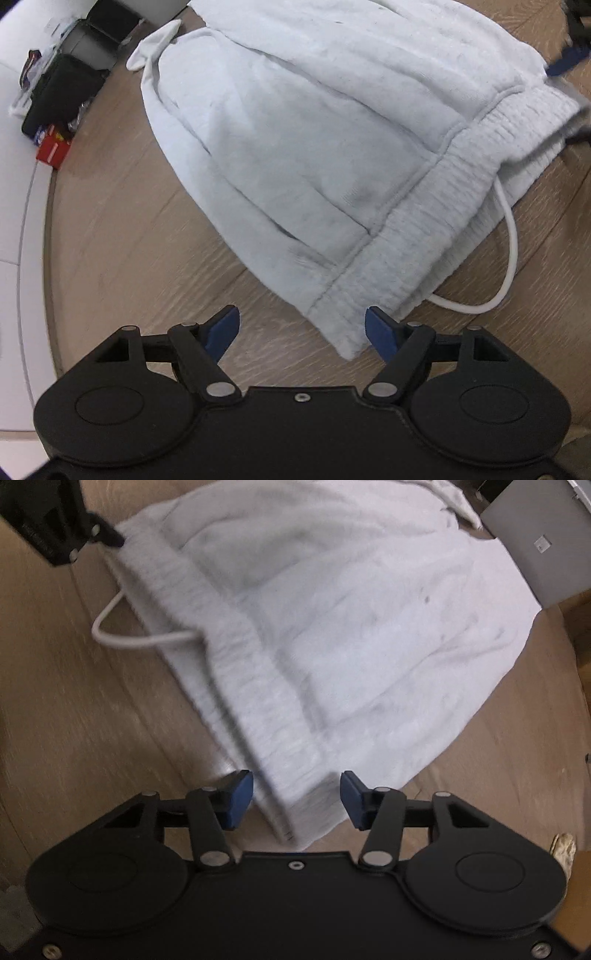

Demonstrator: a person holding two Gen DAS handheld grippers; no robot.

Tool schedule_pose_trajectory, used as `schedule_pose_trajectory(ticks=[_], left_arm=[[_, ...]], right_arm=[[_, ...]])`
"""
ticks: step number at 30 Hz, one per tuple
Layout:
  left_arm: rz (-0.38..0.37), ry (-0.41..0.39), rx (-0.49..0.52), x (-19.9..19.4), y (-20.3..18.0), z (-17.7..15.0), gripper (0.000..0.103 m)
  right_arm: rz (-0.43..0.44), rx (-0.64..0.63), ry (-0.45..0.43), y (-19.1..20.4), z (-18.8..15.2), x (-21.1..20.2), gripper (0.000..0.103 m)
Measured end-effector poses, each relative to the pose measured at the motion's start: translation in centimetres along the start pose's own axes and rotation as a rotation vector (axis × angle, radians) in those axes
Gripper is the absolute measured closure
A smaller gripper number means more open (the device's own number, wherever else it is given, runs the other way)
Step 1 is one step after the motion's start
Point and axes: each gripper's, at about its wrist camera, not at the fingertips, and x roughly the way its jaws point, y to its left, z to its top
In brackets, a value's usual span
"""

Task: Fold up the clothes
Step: 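Lay the sweatpants flat on the floor and open both grippers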

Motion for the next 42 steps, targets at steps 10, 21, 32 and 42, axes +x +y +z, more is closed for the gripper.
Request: schedule_pose_trajectory(ticks=[10,21,32,42], left_arm=[[-0.07,-0.066,0.01,-2.1,-3.3,-0.1,0.029],[0.082,-0.031,-0.057,0.7,-2.3,1.5,0.059],[0.034,-0.107,-0.061,-1.8,-0.1,-0.4,0.094],[0.077,-0.041,-0.173,0.9,0.3,-0.5,0.094]], right_arm=[[-0.153,0.497,-0.064,-4.4,-0.7,-3.7,0.096],[-0.19,0.637,-0.136,-5.1,-1.4,-8.4,0.096],[-0.205,0.557,0.047,-3.6,-5.2,-6.9,0.097],[-0.174,0.206,0.001,2.5,-5.2,-6.1,0.08]])
